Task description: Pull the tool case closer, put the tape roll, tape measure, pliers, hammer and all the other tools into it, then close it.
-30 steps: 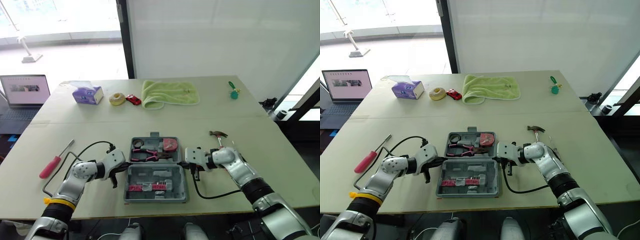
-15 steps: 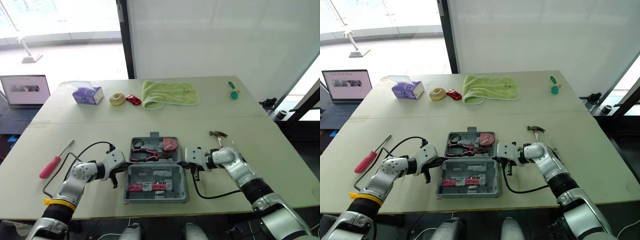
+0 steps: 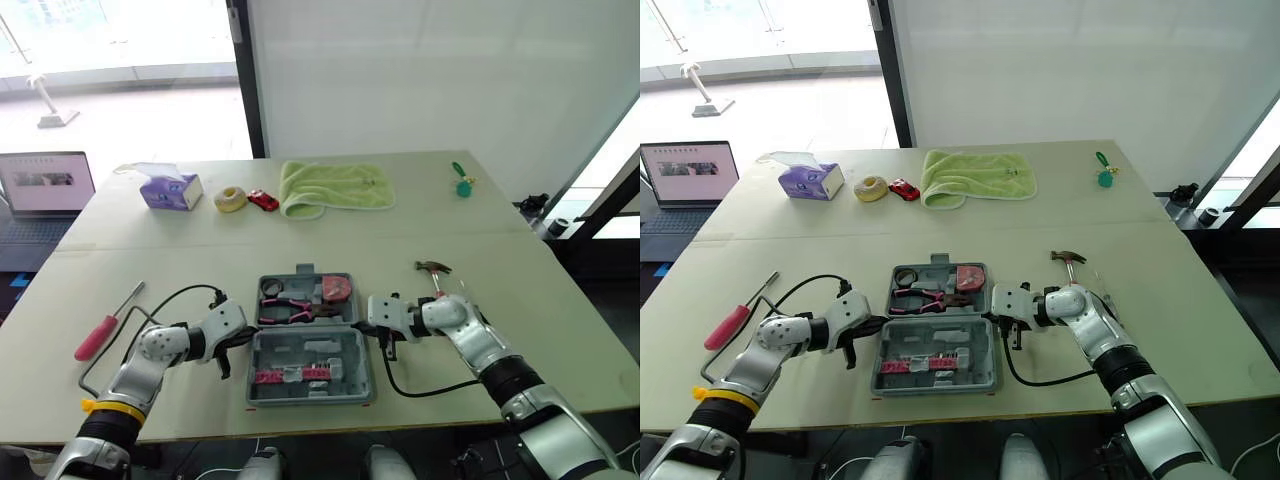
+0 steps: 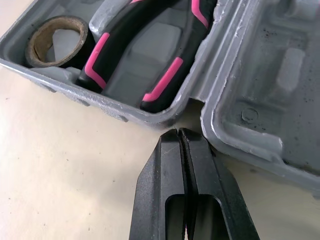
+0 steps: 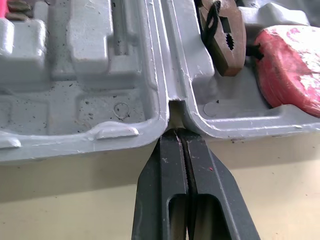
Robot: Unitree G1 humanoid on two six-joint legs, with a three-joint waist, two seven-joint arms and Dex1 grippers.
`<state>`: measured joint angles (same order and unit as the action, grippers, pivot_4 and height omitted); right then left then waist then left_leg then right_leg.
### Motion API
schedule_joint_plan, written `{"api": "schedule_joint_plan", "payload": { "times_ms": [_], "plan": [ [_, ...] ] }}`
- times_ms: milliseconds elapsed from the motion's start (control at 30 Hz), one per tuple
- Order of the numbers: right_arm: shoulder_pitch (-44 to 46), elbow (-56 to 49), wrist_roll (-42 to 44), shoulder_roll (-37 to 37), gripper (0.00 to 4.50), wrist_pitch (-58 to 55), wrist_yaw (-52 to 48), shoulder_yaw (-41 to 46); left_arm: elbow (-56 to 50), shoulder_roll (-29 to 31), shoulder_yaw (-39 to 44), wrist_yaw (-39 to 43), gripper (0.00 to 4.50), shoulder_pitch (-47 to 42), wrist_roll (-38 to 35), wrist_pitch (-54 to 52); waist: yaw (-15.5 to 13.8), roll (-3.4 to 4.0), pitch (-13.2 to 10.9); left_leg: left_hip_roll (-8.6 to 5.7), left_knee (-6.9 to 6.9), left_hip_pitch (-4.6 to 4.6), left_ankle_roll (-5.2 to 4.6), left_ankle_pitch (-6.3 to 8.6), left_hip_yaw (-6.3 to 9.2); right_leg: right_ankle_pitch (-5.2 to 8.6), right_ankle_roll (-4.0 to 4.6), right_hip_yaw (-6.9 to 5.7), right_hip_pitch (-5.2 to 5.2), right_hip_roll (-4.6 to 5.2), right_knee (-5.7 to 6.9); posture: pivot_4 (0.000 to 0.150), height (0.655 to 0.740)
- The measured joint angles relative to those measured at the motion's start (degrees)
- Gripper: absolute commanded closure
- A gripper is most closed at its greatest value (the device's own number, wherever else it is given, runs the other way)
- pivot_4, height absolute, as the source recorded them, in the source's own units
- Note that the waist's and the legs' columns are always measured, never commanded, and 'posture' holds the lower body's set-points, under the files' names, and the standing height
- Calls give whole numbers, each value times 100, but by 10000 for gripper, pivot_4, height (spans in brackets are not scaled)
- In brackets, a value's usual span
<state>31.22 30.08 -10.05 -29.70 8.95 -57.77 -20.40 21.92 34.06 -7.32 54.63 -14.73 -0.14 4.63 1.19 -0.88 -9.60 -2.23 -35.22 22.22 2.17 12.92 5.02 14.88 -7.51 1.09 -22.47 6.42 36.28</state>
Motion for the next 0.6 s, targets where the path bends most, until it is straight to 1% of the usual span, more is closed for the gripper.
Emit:
{"api": "schedule_joint_plan", "payload": {
  "times_ms": [67, 167, 267, 300, 367, 433, 467, 500, 533, 567, 600],
  "plan": [
    [-72, -94, -21, -167, 45000, -45, 78, 67, 162, 231, 180, 42, 44499, 146, -160, 160, -3, -1, 0, 1, 2, 1, 0, 0, 0, 0, 1, 0, -3, 0, 0, 1500, 7367],
    [-352, -354, 53, -432, 45000, -128, 106, 298, 522, 656, 665, 111, 44499, 347, -424, 259, -7, 1, -2, 1, 6, 4, 0, 0, -1, 1, 1, 0, -8, 1, 0, 1500, 7367],
    [-666, -747, 293, -559, 45000, -308, 81, 548, 869, 730, 978, 148, 44499, 372, -617, 350, -49, -1, -6, 0, 1, 16, 0, 0, 1, 1, 1, -2, -13, 3, -2, 1500, 7367],
    [-811, -953, 441, -595, 45000, -363, 73, 671, 969, 734, 1097, 158, 42165, 394, -708, 358, -54, -3, -9, -1, 1, 23, 0, 0, 1, 0, 0, -1, -17, 3, -3, 1500, 7367],
    [-1107, -1376, 768, -725, 45000, -514, 80, 993, 983, 752, 1352, 172, 35387, 471, -939, 351, -56, -4, -11, -2, 0, 29, 0, 0, 1, 0, 0, -1, -21, 9, -5, 1500, 7367],
    [-1430, -1820, 1203, -852, 39202, -821, 96, 1509, 912, 810, 1671, 191, 25506, 568, -1196, 329, -49, -5, -11, -1, 1, 29, 0, 0, 0, 0, 0, -1, -20, 10, -8, 1500, 7367],
    [-1593, -2020, 1429, -879, 35827, -937, 131, 1777, 857, 834, 1833, 186, 20379, 634, -1314, 329, -48, -5, -11, 0, 3, 27, 0, 1, 0, 0, 0, -2, -20, 11, -8, 1500, 7367],
    [-1736, -2167, 1610, -879, 31412, -987, 176, 1994, 803, 843, 1969, 178, 15660, 699, -1402, 333, -49, -5, -11, 2, 5, 27, 0, 1, 1, 0, 0, -1, -20, 11, -9, 1500, 7367],
    [-2003, -2371, 1875, -873, 26032, -981, 271, 2356, 719, 865, 2191, 147, 10207, 836, -1546, 334, -49, -5, -11, 5, 8, 27, 0, 1, 0, 1, 0, -1, -20, 11, -10, 1500, 7367],
    [-2271, -2514, 2110, -850, 22619, -967, 404, 2741, 653, 887, 2417, 104, 6586, 979, -1667, 329, -46, -5, -12, 6, 11, 27, 0, 1, -1, 1, 0, -1, -21, 11, -13, 1500, 7367],
    [-2481, -2590, 2274, -838, 16717, -960, 527, 3060, 635, 921, 2604, 49, 837, 1098, -1753, 320, -42, -5, -12, 7, 11, 27, 0, 2, -2, 1, 1, 0, -21, 12, -14, 1500, 7367]
  ]
}}
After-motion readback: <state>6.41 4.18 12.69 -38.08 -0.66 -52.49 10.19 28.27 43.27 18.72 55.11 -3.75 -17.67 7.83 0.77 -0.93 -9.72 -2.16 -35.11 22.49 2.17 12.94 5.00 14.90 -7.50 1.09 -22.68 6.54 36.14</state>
